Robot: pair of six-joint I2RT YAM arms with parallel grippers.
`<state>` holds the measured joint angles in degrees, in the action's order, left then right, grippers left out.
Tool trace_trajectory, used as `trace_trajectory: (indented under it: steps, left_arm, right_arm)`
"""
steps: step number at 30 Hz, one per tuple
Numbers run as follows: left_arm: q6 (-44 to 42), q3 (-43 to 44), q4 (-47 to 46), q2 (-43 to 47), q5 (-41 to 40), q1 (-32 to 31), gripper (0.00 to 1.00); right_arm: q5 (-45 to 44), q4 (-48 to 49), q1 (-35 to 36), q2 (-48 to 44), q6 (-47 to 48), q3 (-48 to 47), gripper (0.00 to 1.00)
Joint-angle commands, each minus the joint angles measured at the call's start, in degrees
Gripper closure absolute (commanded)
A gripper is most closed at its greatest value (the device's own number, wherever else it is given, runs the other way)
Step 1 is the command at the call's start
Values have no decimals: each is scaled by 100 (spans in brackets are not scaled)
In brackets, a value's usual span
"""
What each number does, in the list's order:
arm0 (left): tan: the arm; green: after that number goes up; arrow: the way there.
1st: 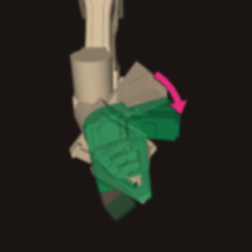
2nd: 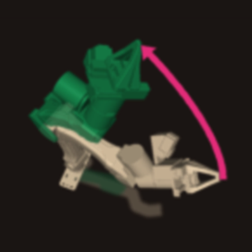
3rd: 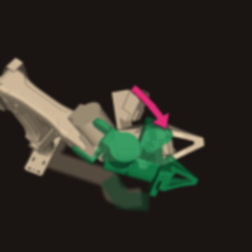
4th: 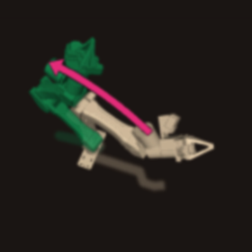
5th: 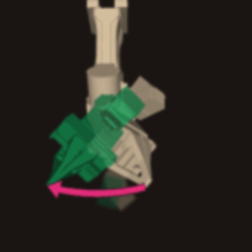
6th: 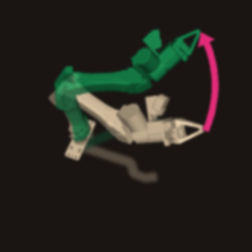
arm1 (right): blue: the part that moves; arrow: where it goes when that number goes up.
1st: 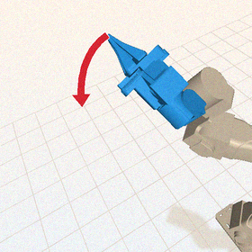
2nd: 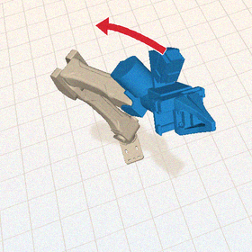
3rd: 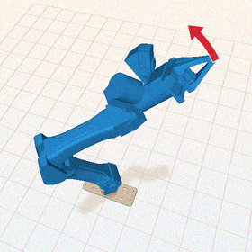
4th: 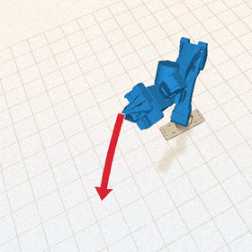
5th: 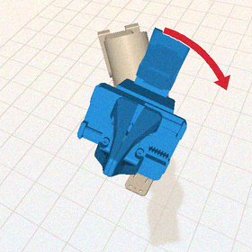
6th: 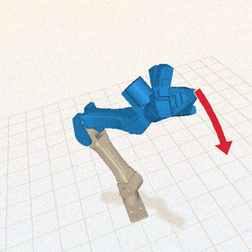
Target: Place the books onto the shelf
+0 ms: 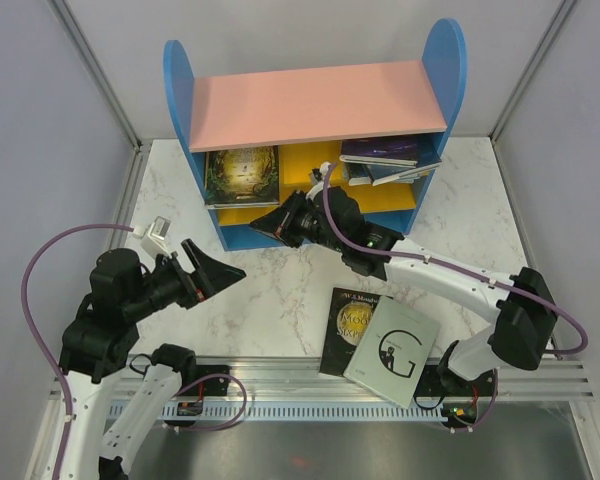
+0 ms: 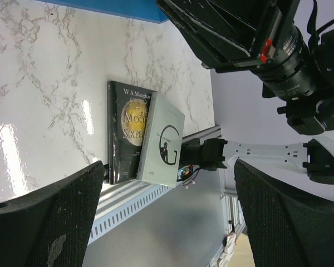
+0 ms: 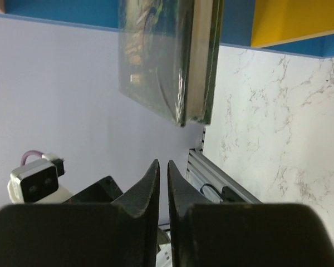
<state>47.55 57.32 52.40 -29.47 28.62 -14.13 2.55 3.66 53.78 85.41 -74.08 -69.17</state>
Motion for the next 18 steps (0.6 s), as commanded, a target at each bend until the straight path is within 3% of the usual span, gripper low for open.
trace_trajectory:
  steps: [1,18]
  left_arm:
    - [-378,271,156,-15,109,-2,2]
    - [-738,491,438,-181,126,-2,2]
  right_arm:
    - [-219,56,-8,213,78,-474,88]
    - [0,170,-218,1496,26,-1625,91]
